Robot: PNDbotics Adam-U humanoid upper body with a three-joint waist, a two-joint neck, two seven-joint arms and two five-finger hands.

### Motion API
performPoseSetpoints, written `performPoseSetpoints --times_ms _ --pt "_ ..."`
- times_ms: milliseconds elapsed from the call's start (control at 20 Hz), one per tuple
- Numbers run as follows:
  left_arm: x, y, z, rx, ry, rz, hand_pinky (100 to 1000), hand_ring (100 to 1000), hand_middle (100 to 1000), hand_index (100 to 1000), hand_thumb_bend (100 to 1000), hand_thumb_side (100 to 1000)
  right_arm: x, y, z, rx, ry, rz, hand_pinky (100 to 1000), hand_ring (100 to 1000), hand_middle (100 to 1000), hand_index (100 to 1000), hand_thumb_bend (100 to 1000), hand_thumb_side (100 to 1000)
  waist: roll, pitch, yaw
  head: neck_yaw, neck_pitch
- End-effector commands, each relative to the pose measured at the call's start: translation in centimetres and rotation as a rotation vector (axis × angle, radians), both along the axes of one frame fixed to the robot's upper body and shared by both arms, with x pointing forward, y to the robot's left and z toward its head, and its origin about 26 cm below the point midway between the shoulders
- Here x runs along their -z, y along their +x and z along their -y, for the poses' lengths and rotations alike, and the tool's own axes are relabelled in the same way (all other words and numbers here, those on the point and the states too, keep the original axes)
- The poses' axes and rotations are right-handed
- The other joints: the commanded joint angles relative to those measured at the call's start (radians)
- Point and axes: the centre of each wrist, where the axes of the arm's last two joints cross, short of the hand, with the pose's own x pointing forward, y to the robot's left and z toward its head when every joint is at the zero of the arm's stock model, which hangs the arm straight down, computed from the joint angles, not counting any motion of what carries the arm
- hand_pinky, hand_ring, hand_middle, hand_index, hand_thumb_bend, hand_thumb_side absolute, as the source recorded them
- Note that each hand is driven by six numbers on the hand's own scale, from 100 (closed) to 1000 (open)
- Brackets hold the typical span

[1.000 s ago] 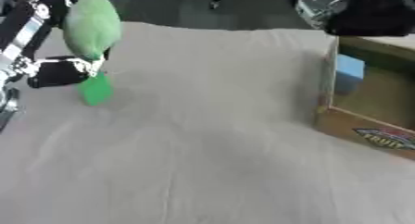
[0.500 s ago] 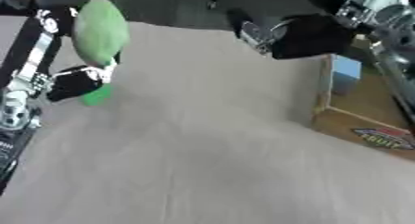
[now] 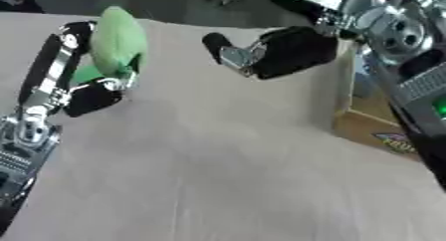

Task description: Pick up the objects with one hand, pass them to the other hand, and then place them into the box on the other side of the table.

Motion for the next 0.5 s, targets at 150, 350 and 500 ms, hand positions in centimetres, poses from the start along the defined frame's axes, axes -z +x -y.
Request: performPoseSetpoints --times_ms 150,350,500 --pt "0.3 0.0 0.7 0.001 -0.023 0.039 594 562 514 545 100 300 -0.5 -0.4 -1.2 0.005 -0.058 0.035 919 931 819 876 218 465 -0.003 -0.030 -0.003 0.002 0.004" --pt "1.1 0.1 1.2 -0.030 -0.012 0.078 596 564 515 546 100 277 0.1 0.5 -2.3 0.045 -0.072 0.016 917 933 819 882 233 480 -0.004 -0.030 -0.005 0.006 0.007" --pt "1.3 0.1 1.6 -0.046 -0.002 0.115 596 566 516 546 100 265 0.7 1.1 -3.1 0.066 -0.086 0.001 916 935 822 885 233 496 -0.005 -0.029 -0.004 0.004 0.010"
